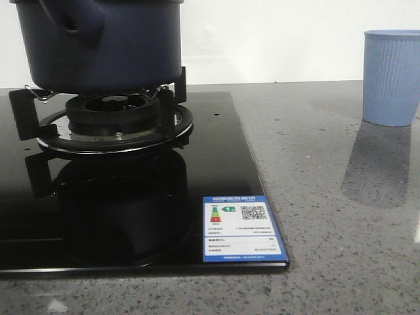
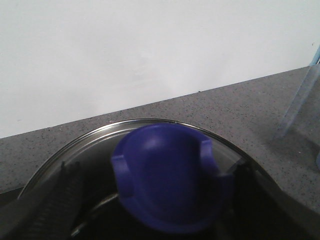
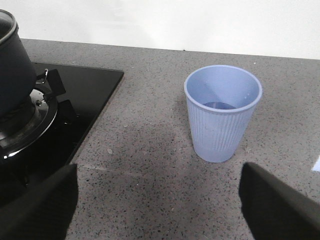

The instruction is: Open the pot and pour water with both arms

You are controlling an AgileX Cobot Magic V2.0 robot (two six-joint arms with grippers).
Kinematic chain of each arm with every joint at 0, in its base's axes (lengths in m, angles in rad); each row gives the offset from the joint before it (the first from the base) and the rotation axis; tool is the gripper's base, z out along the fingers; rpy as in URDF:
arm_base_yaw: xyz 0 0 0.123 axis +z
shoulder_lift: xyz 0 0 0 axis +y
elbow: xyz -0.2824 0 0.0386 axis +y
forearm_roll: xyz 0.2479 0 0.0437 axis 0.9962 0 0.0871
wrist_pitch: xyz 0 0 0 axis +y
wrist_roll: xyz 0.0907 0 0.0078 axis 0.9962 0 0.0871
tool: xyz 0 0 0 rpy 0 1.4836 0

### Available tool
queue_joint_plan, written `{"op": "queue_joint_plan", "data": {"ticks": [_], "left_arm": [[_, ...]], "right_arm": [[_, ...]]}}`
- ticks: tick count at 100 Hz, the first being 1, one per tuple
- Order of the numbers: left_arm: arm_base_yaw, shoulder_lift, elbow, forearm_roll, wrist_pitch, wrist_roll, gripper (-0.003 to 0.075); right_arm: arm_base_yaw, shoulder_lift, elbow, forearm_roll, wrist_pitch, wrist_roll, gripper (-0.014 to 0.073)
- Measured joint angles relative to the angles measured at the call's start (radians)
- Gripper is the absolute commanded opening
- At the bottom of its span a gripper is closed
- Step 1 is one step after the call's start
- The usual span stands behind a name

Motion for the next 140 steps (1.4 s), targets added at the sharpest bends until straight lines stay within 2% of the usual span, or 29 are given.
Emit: {"op": "queue_joint_plan", "data": {"ticks": [21,45,55,87,110,122,140], "left_arm": [[0.0,0.063,-0.045,0.0,0.0,0.0,0.0543],[-0.004,0.076,-0.049,0.0,0.0,0.0,0.0397],[-0.006,0.076,-0.049,0.0,0.0,0.0,0.0368],[-0.008,0.062,-0.049,0.0,0.011,0.0,0.0369],[0.003,-0.027,-0.049,0.0,0.02,0.0,0.0369],[0.021,-0.079,-0.049,0.0,0.02,0.0,0.0369],[0.067,-0.147,-0.049,0.0,0.021,0.0,0.0369]], "right_arm": [[0.0,0.0,0.0,0.0,0.0,0.0,0.0571],[0.0,0.0,0.0,0.0,0.0,-0.002,0.0571],[0.0,0.0,0.0,0.0,0.0,-0.002,0.0571],[0.0,0.0,0.0,-0.019,0.008,-0.002,0.0571],[0.0,0.038,0.0,-0.06,0.016,-0.002,0.0571],[0.0,0.081,0.025,-0.063,-0.049,-0.002,0.0571],[0.0,0.159,0.105,-0.063,-0.226,-0.002,0.0571]]}}
